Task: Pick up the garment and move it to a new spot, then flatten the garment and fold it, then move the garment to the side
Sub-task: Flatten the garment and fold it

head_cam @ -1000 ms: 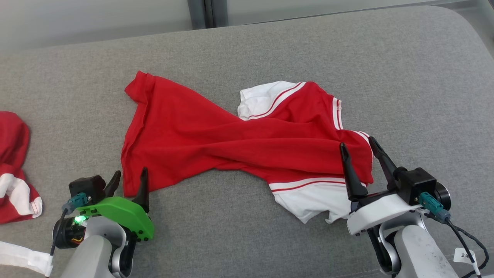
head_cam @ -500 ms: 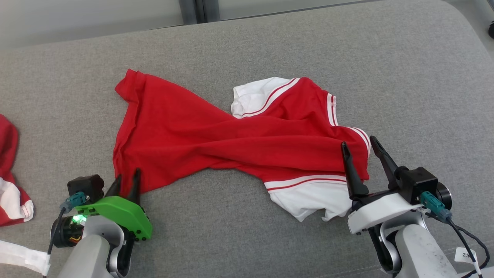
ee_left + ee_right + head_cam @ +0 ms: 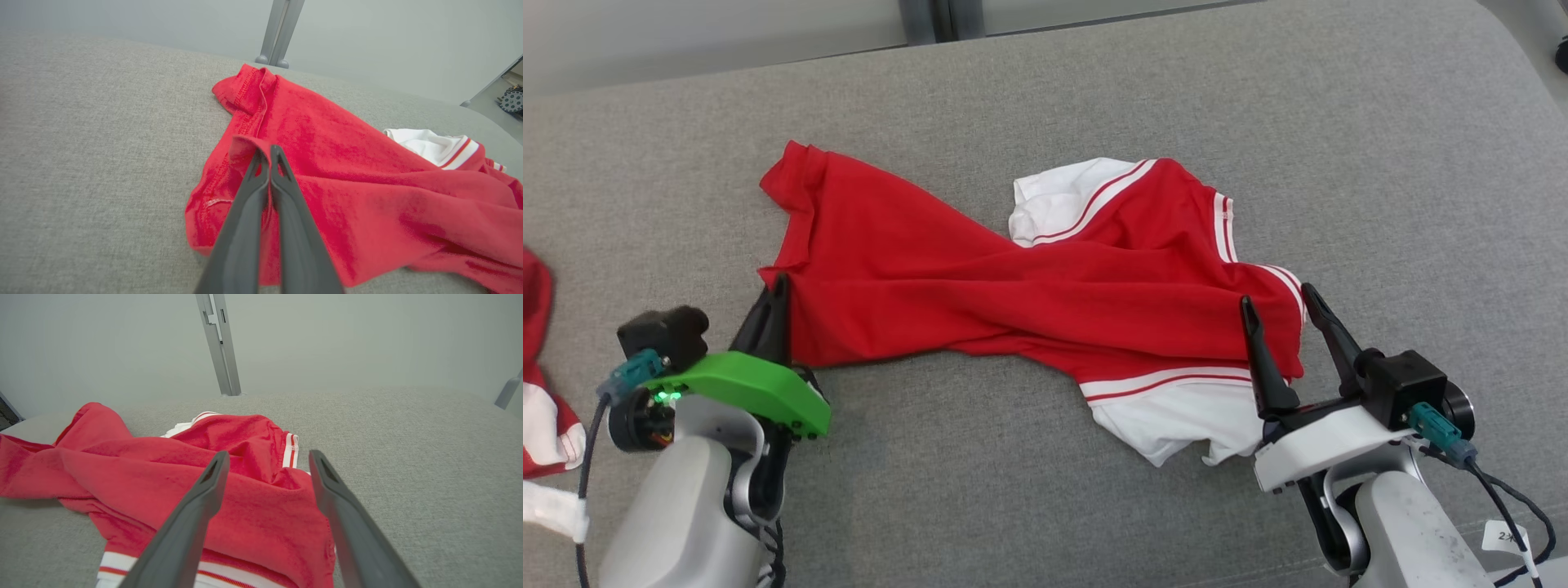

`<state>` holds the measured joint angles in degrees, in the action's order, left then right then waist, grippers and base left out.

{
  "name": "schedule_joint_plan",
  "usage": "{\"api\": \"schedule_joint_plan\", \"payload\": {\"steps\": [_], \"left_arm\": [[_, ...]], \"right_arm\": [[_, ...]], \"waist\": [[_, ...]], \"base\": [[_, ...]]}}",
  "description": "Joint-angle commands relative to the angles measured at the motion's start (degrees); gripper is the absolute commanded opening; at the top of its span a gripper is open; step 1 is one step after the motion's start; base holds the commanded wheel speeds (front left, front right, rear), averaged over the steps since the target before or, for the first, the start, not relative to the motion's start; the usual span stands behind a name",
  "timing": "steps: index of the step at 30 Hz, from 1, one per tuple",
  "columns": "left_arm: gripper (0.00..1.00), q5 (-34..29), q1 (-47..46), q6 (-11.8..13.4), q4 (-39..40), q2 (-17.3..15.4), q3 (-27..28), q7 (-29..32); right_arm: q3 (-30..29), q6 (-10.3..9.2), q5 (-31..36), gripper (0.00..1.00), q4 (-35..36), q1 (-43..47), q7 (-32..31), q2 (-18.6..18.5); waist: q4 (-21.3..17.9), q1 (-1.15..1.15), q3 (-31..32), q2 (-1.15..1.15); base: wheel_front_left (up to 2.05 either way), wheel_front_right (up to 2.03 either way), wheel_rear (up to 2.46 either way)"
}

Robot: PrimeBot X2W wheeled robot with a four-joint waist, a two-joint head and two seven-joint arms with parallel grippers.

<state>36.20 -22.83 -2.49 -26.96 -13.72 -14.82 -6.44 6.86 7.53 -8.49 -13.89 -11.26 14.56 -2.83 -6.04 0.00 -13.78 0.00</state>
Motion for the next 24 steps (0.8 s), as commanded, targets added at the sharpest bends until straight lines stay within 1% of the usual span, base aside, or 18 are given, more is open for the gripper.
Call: {"api": "schedule_joint_plan", "payload": {"steps": [1,6,12,17,22,23,24], "left_arm": [[0.0,-0.1,-2.3,0.2,0.5,-0.9,0.2,0.5],[0.0,-0.3,-8.8,0.2,-0.4,-1.8,0.5,2.1],[0.0,-1.1,-16.3,-0.5,-4.8,-2.8,0.5,2.5],[0.0,-2.2,-20.4,-1.3,-9.1,-3.6,-0.3,1.7],[0.0,-3.3,-23.1,-1.8,-12.7,-3.7,-1.0,-1.0],[0.25,-3.3,-23.5,-2.0,-13.3,-3.4,-1.2,-1.5],[0.99,-3.4,-23.7,-2.1,-13.9,-3.0,-1.5,-2.2]], "right_arm": [[0.2,-0.08,-0.4,1.0,0.3,-0.8,0.3,-0.1],[0.9,-0.08,-0.7,1.0,0.4,-1.8,0.3,-0.1],[1.9,-0.08,-1.3,1.0,0.6,-2.9,0.6,-0.1],[3.1,-0.08,-1.6,1.0,0.9,-3.5,0.7,-0.1],[3.5,-0.08,-1.6,1.0,0.7,-4.1,0.7,-0.1],[3.5,-0.08,-1.5,1.0,0.7,-4.2,0.7,-0.1],[3.4,-0.08,-1.3,1.0,0.6,-4.2,0.7,-0.1]], "waist": [[-0.7,0.0,-1.0,0.0],[-2.9,0.0,-3.5,0.0],[-6.2,0.0,-6.4,0.0],[-8.3,0.0,-8.4,0.0],[-8.5,0.0,-9.2,0.0],[-8.2,0.0,-9.3,0.0],[-7.9,0.0,-9.2,0.0]], "base": [[0.0,0.0,0.0],[0.0,0.0,0.0],[0.0,0.0,0.0],[0.0,0.0,0.0],[0.0,0.0,0.0],[0.0,0.0,0.0],[0.0,0.0,0.0]]}}
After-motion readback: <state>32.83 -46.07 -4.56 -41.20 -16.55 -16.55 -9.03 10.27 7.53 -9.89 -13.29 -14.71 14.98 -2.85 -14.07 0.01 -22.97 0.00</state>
